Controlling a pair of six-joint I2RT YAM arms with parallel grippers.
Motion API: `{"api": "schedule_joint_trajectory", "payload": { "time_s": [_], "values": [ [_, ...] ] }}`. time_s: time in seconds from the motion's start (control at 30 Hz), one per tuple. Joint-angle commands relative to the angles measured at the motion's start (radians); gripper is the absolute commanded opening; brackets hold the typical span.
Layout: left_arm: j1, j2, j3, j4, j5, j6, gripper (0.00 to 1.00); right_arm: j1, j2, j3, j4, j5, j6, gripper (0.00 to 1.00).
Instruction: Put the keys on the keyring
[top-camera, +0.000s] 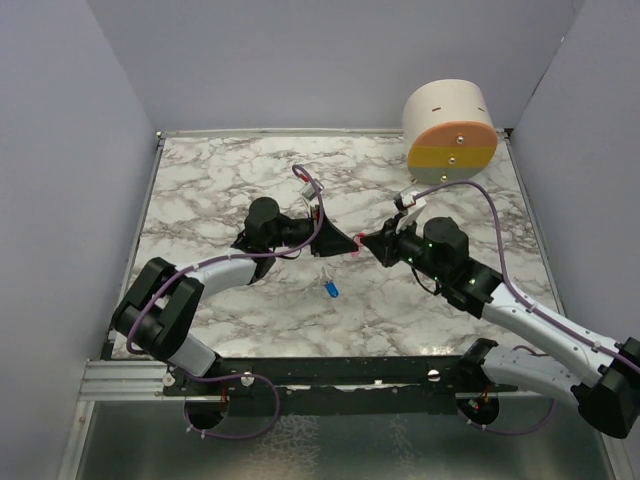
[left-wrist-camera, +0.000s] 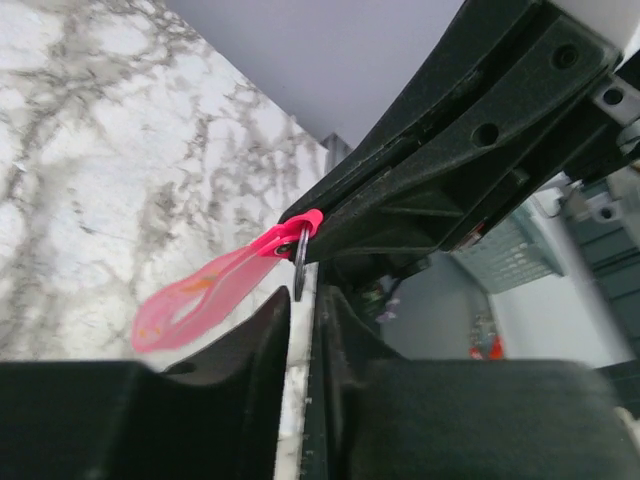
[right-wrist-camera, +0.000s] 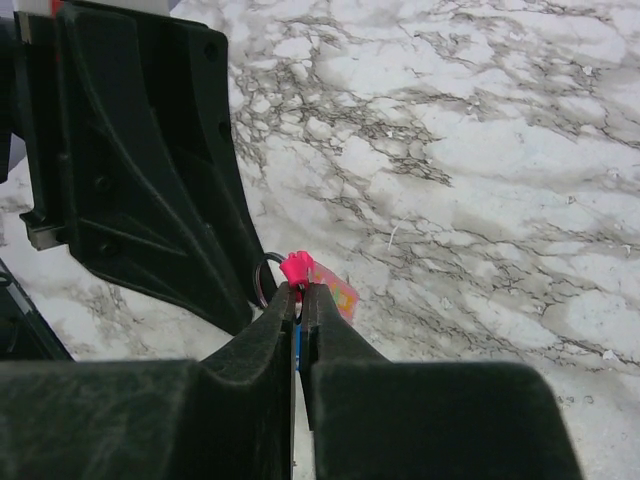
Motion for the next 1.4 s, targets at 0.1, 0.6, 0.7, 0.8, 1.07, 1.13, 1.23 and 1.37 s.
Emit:
{"api": "schedule_joint_trajectory", "payload": {
  "time_s": [0.1,0.6,0.7,0.8,1.07,1.13,1.23,1.37],
  "values": [
    [0.038,0.028,0.02,0.053,-0.03,-0.031,0.66,0.005,-0.04,-0.001,-0.016,0.031,0.018,0.01],
    [0.082,-0.112,-0.129,-0.081,-0.346,0.093,0.67,0.005,0.179,0.124,-0.12,0.19,0.105,0.01],
    [0.079,-0.171,-0.166,-0.141,-0.419,0.131,0.67,0.006,0.284,0.196,-0.161,0.27,0.095,0.01],
    [0.077,-0.21,-0.19,-0.174,-0.458,0.147,0.67,0.005,0.412,0.306,-0.259,0.395,0.088,0.01],
    [0.075,-0.239,-0.199,-0.235,-0.487,0.182,0.67,0.008,0.726,0.562,-0.44,0.544,0.098,0.03],
    [0.075,-0.25,-0.199,-0.254,-0.505,0.191,0.67,0.015,0.766,0.573,-0.409,0.493,0.063,0.12],
    [0.075,-0.272,-0.199,-0.29,-0.53,0.208,0.67,0.02,0.751,0.512,-0.285,0.362,0.022,0.28],
    [0.074,-0.316,-0.203,-0.347,-0.582,0.23,0.67,0.019,0.679,0.409,-0.147,0.23,0.022,0.45]
  ]
}}
